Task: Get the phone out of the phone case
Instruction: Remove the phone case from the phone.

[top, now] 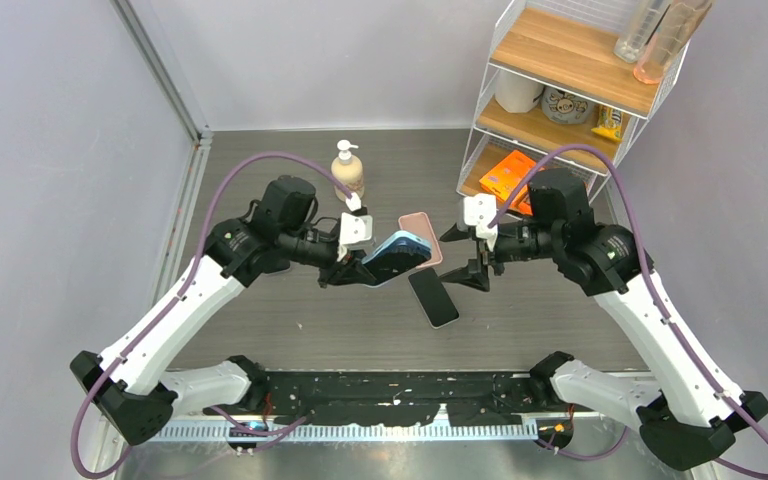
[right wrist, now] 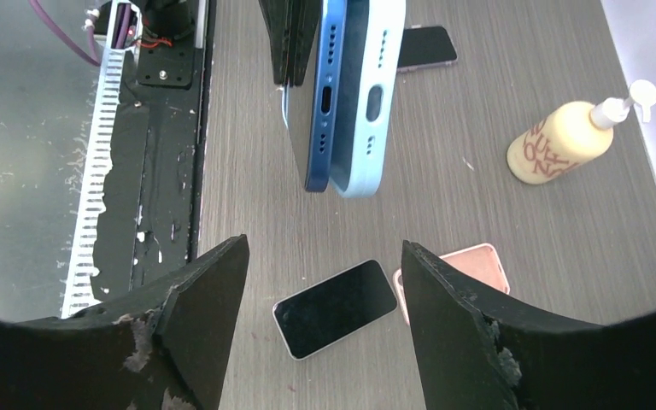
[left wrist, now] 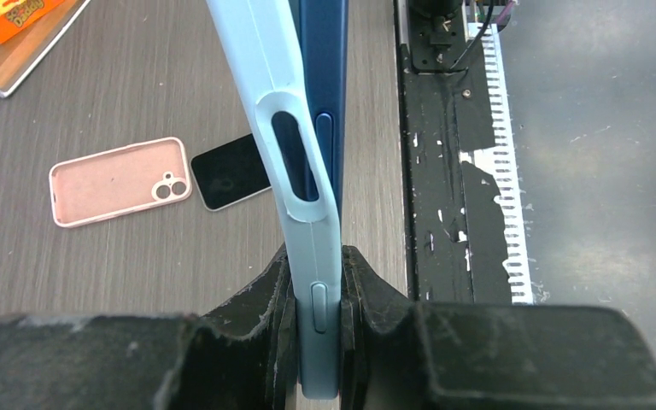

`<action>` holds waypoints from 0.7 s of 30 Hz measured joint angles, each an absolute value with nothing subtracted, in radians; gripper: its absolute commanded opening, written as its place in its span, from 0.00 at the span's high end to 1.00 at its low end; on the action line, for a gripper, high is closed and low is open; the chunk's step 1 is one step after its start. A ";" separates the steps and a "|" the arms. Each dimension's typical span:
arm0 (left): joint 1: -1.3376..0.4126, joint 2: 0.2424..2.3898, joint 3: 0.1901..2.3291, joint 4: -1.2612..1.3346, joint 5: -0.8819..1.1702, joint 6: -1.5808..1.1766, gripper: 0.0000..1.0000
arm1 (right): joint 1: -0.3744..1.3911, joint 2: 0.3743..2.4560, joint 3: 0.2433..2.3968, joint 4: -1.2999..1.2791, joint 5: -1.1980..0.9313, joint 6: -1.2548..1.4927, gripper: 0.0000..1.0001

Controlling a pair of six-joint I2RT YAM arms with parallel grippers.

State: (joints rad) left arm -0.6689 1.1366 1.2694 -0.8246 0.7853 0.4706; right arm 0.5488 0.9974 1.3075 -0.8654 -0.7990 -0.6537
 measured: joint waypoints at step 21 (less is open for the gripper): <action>-0.669 1.137 1.254 -0.780 0.797 0.450 1.00 | 0.549 1.029 1.354 -0.864 -0.895 -0.638 0.37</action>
State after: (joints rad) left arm -0.6689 1.1366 1.2541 -0.7799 0.7967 0.4496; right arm 0.5488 1.0294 1.3544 -0.8639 -0.8951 -0.6380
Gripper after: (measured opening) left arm 0.223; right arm 0.634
